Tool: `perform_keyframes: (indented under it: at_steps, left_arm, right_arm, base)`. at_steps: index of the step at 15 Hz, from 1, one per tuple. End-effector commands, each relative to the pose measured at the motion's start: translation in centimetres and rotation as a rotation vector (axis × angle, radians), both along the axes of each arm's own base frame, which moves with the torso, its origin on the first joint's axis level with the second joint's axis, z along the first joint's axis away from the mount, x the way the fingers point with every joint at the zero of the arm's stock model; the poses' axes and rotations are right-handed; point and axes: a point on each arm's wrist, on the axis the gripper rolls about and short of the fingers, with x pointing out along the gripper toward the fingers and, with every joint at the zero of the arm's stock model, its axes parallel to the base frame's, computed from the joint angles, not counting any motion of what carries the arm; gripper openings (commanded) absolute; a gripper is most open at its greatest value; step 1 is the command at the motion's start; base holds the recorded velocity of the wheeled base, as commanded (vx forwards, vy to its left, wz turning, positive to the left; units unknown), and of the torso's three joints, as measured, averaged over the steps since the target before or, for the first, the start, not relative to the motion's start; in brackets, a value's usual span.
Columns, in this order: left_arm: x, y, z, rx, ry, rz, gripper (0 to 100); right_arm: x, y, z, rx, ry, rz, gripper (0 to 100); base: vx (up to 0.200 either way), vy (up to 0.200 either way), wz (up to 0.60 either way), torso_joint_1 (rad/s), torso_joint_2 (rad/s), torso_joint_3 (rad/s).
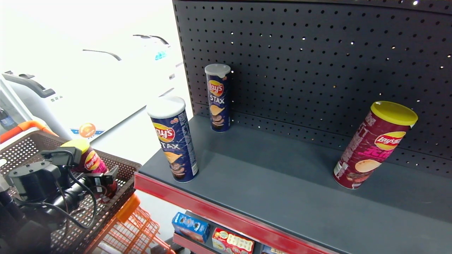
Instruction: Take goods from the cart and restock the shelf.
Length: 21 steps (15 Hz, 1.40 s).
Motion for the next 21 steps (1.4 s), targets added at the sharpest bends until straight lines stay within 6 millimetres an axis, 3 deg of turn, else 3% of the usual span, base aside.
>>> perform_keyframes:
  at_steps: [1,6,7,14,21]
  left_arm:
    - [0.2,0.1,-0.6,-0.006,0.004,0.002,100]
    - [0.6,0.2,-0.9,-0.003,-0.009,0.002,100]
    - [0.8,0.2,-0.9,0.001,-0.019,0.0,0]
    - [2.7,0.1,1.5,0.062,-0.13,-0.023,0]
    - [1.5,-1.1,6.2,0.059,-0.155,-0.08,0]
  right_arm:
    - [0.0,0.0,0.0,-0.001,0.001,0.001,100]
    - [0.0,0.0,0.0,-0.001,0.001,0.001,100]
    - [0.0,0.0,0.0,-0.001,0.001,0.001,100]
    - [0.0,0.0,0.0,-0.001,0.001,0.001,100]
    - [0.0,0.0,0.0,-0.001,0.001,0.001,100]
  base:
    - [0.0,0.0,0.0,0.0,0.0,0.0]
    - [0.0,0.0,0.0,0.0,0.0,0.0]
    - [0.0,0.0,0.0,0.0,0.0,0.0]
    - [0.0,0.0,0.0,0.0,0.0,0.0]
    - [0.0,0.0,0.0,0.0,0.0,0.0]
